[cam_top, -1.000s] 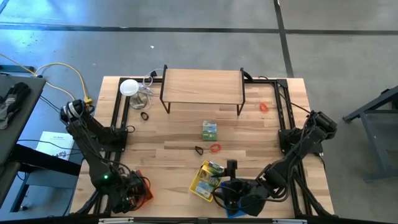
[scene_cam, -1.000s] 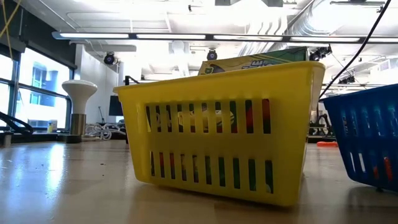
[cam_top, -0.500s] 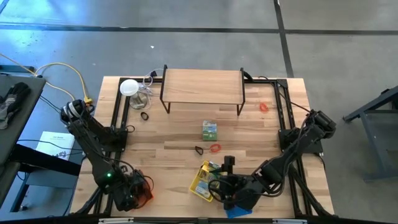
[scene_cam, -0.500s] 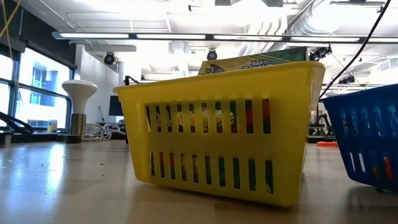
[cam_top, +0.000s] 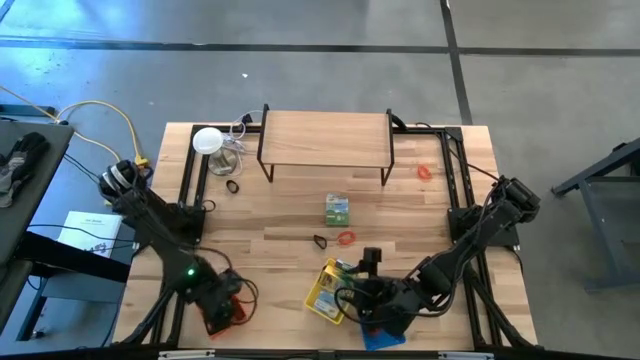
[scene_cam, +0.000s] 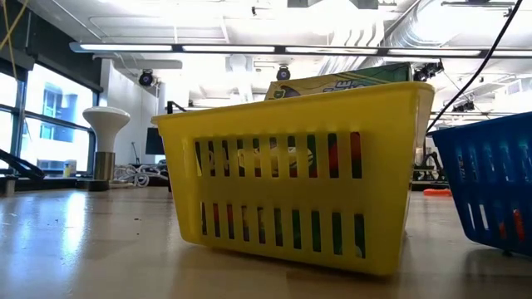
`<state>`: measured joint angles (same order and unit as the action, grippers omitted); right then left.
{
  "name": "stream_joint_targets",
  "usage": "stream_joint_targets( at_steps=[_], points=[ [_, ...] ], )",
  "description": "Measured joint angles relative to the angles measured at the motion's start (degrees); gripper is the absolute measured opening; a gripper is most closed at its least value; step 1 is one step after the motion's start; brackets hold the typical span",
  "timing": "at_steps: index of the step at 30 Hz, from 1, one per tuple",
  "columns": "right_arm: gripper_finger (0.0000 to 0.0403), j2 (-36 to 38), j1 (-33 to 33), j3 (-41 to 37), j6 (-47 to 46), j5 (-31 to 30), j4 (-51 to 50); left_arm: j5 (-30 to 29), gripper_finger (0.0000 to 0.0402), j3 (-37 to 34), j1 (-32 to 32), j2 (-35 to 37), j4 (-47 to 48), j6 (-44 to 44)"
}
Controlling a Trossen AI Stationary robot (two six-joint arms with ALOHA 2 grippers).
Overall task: Pick & Place Office Desk Supplies
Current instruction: Put the yellow crayon box into the yellow box
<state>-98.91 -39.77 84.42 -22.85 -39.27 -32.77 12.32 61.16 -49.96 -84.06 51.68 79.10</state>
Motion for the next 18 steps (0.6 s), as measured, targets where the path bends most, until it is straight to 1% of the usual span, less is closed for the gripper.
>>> stream_joint_targets(
  at_steps=[3,5,8,11,14,16,18],
  points=[
    [0.0258,0.58,0.69,0.0,-0.05,-4.79,-1.9,1.32,0.0177,0.46,3.63,0.97,0.05,-6.89],
    [0.0258,2.13,1.65,0.0,-0.47,-6.68,-4.07,1.72,0.0177,0.66,7.17,2.41,-0.01,-12.43],
    [0.0258,4.85,4.01,0.0,-5.21,-7.24,-9.23,1.33,0.0177,0.69,13.61,5.53,0.12,-21.09],
    [0.0258,7.37,7.06,0.0,-11.91,-6.09,-17.76,0.02,0.0177,0.71,20.64,8.95,0.2,-31.49],
    [0.0258,9.21,11.28,0.02,-20.23,-2.11,-27.27,-5.51,0.0177,0.71,27.86,12.22,0.13,-42.52],
    [0.0258,9.2,13.46,0.02,-23.65,-1.25,-32.88,-11.76,0.0177,0.73,32.21,13.66,0.13,-47.01],
    [0.0258,9.08,15.28,-0.53,-25.26,-0.18,-36.2,-18.21,0.0177,0.71,35.89,14.25,0.11,-49.55]
  ],
)
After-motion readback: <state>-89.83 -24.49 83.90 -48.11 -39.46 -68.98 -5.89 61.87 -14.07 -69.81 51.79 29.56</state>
